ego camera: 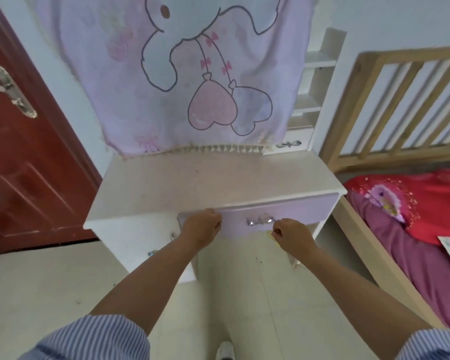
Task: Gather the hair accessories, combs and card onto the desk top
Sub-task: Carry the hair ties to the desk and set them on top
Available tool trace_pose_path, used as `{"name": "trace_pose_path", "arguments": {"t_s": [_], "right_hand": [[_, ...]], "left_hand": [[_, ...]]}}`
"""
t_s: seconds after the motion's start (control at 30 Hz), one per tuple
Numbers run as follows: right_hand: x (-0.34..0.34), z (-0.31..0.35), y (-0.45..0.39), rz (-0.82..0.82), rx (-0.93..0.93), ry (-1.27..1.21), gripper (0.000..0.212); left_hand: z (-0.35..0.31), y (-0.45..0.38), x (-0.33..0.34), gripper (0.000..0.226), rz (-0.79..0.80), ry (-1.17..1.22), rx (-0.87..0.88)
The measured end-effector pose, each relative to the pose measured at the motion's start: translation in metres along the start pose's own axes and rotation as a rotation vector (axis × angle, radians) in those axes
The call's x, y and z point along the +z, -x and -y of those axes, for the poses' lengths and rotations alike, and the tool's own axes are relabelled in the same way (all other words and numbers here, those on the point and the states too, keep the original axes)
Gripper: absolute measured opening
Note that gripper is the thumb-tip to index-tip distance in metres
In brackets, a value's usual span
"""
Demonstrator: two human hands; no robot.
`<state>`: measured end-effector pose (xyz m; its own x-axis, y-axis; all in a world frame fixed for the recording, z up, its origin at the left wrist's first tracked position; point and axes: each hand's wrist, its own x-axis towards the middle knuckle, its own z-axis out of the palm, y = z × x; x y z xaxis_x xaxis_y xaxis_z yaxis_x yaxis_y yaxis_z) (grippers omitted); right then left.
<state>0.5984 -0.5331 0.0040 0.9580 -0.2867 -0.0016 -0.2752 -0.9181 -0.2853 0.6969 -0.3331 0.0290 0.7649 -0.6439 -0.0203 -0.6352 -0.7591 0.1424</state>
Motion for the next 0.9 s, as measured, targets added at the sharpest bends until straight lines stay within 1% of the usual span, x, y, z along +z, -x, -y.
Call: {"name": "trace_pose_path", "arguments": {"t_s": [0.13, 0.3, 0.37, 0.47, 0.53, 0.63, 0.7, 0.73, 0.77, 0.8, 0.83, 0.9], "right_hand": [[-0.013, -0.028, -0.092, 0.012, 0.056, -0.051, 0.015], [-0.017, -0.059, -0.206, 0.046, 0.044, -0.109, 0.015], [-0.011, -0.069, -0.253, 0.042, 0.018, -0.138, 0.016], [-0.002, -0.080, -0.312, 0.042, -0.012, -0.174, 0.019], [0.007, -0.089, -0.346, 0.091, -0.052, -0.202, 0.021], [0.031, -0.102, -0.379, 0.179, -0.114, -0.279, 0.028], [0.050, -0.112, -0.385, 0.289, -0.094, -0.297, 0.039], [0.061, -0.118, -0.383, 0.377, -0.078, -0.244, 0.046], [0.071, -0.125, -0.378, 0.455, -0.079, -0.133, 0.051], [0.081, -0.131, -0.373, 0.498, -0.102, -0.015, 0.054], [0.088, -0.136, -0.368, 0.509, -0.129, 0.056, 0.055], [0.095, -0.141, -0.360, 0.507, -0.154, 0.063, 0.058]], "left_hand": [[0.017, -0.107, -0.006, 0.020, 0.020, -0.025, -0.004], [0.024, -0.216, 0.014, 0.019, 0.175, 0.000, -0.035], [0.023, -0.253, 0.024, 0.021, 0.212, 0.008, -0.054], [0.019, -0.300, 0.036, 0.017, 0.194, 0.030, -0.137], [0.021, -0.333, 0.044, 0.018, 0.156, 0.035, -0.215], [0.023, -0.366, 0.061, 0.021, 0.123, 0.018, -0.295], [0.024, -0.376, 0.079, 0.027, 0.167, 0.003, -0.323], [0.024, -0.377, 0.089, 0.030, 0.199, 0.005, -0.331], [0.023, -0.377, 0.099, 0.032, 0.236, 0.018, -0.338], [0.021, -0.376, 0.109, 0.034, 0.270, 0.035, -0.350], [0.021, -0.375, 0.116, 0.034, 0.298, 0.046, -0.361], [0.018, -0.372, 0.122, 0.035, 0.328, 0.047, -0.359]]}}
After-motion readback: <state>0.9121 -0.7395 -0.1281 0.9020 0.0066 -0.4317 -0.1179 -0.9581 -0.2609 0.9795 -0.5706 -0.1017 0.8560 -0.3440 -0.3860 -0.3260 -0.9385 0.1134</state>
